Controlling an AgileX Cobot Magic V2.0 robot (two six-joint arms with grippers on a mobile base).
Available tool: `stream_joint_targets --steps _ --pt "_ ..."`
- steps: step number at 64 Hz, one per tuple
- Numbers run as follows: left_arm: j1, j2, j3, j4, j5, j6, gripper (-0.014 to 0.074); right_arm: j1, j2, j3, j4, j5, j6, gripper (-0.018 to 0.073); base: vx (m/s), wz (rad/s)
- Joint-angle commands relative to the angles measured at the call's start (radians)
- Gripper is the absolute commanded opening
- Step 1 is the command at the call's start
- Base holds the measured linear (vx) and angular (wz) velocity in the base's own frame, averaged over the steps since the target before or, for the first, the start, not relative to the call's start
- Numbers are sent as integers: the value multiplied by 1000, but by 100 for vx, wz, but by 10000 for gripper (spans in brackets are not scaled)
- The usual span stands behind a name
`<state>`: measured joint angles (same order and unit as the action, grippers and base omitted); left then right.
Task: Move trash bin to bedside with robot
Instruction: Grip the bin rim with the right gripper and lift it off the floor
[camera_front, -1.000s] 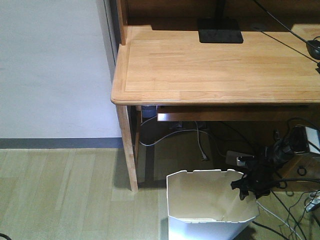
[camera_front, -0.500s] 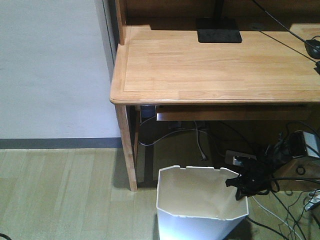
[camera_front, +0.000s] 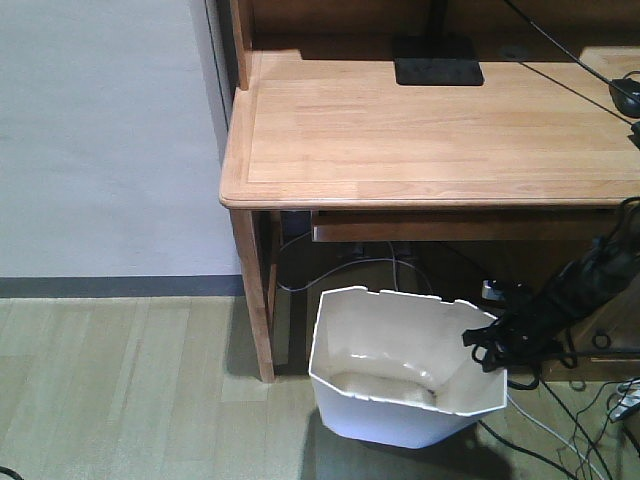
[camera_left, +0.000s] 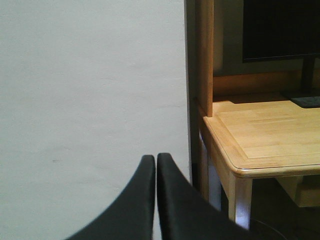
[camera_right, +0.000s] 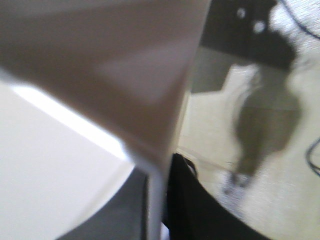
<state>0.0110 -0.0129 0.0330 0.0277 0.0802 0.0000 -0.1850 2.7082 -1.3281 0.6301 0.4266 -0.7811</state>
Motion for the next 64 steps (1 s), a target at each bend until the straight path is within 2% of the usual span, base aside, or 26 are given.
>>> stream_joint_targets --steps 1,10,21,40,64 --pt "-6 -15 12 -9 -74 -14 -6 -5 -201 132 72 125 -151 -3 0 0" --pt "-6 -15 12 -9 -74 -14 -6 -5 -384 287 186 128 -285 -3 0 0" --pt "-6 -15 12 -9 -74 -14 -6 -5 -567 397 293 149 -381 -3 0 0" --pt "-6 -15 12 -9 -74 -14 -6 -5 -712 451 309 275 -390 -3 0 0" --pt "-6 -15 12 -9 -74 -14 -6 -5 -717 451 352 293 -372 -3 0 0"
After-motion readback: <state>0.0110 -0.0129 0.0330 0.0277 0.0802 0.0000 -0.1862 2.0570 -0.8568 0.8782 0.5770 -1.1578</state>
